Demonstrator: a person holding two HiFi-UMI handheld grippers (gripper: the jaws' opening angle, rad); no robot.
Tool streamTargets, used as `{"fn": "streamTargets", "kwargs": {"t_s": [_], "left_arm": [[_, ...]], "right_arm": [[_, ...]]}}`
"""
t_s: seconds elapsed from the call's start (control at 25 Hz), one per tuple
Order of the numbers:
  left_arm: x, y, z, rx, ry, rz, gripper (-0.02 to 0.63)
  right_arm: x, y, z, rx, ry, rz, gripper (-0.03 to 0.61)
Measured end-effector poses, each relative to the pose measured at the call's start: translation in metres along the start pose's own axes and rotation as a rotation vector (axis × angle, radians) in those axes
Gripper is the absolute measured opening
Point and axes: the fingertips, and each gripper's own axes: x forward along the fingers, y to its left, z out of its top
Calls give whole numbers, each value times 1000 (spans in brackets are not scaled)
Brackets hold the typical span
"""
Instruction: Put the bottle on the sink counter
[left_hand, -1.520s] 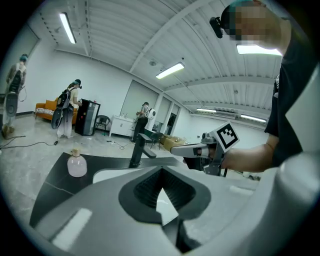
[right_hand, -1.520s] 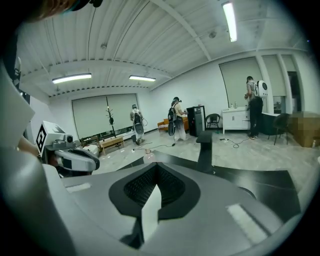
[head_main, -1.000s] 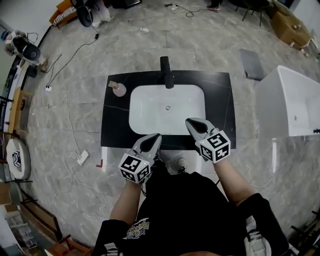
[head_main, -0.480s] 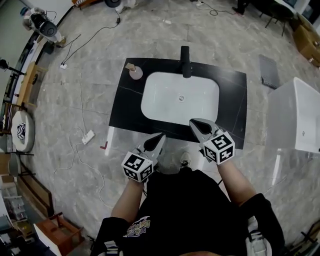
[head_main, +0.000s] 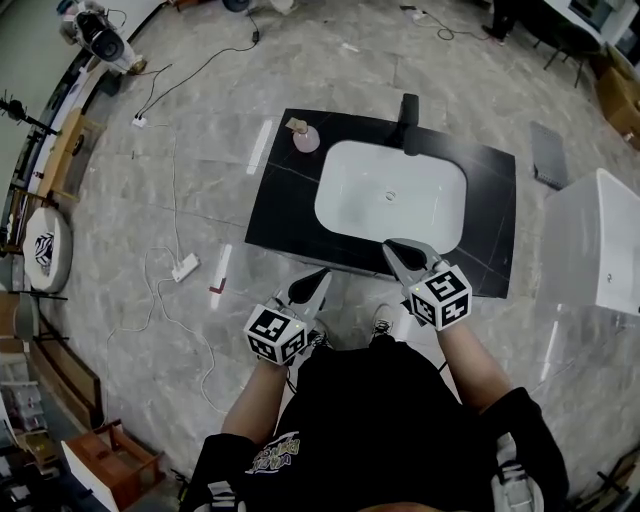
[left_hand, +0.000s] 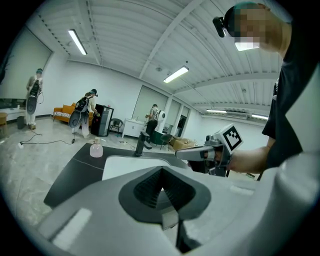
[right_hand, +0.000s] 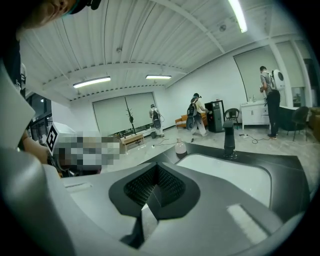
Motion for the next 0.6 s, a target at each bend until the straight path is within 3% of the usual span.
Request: {"fn": "streamTargets", "kwargs": {"t_s": [0.6], "left_arm": [[-54,47,-4,22,-4,-132,0]], "right_arm": [[20,62,-4,51,-11,-159,26]]}}
